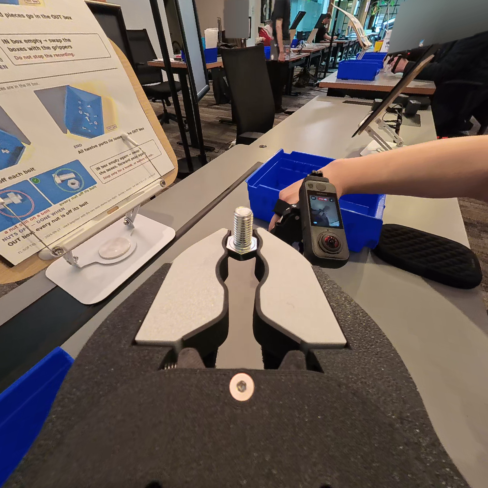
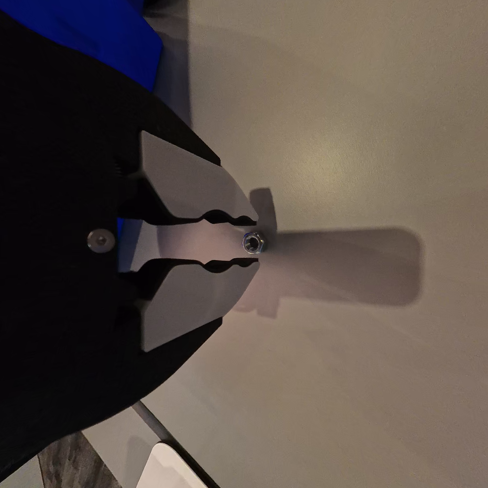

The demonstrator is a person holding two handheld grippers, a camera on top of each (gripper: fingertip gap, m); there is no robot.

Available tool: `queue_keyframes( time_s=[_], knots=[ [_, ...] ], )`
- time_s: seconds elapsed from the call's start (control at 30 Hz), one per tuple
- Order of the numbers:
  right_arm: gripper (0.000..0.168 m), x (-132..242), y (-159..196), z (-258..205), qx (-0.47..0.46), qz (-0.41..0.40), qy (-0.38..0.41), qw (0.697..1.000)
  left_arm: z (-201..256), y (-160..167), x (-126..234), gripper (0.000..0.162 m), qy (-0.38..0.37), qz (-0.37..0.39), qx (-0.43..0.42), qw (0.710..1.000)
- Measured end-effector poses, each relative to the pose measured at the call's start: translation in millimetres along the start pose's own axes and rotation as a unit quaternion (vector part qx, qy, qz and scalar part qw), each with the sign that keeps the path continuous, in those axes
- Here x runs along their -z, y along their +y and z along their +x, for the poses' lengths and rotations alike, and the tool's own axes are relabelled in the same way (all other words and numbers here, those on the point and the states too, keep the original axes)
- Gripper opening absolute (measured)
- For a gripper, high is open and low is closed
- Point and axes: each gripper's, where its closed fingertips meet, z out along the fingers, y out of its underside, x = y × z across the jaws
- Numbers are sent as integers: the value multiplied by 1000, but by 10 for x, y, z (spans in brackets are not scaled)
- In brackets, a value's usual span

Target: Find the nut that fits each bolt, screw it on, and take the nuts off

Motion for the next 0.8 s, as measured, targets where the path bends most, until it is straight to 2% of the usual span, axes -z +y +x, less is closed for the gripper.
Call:
queue_keyframes(
  time_s=[0.47, 0.53, 0.7, 0.8],
  knots=[
    [19, -93, 42, -23, -26, 1, -12, 1000, 64, 175, -187, 15, 10, -32, -4, 999],
    [19, 81, -61, -37, -41, 26, 4, 999, 87, 201, -221, 15, 14, -35, -3, 999],
    [19, 924, -528, -143, -118, 197, 55, 972, 227, 340, -399, 15, 39, -51, 1, 998],
    [19, 1349, -556, -178, -144, 243, 126, 951, 375, 493, -588, 15, 61, -60, 1, 996]
  ],
)
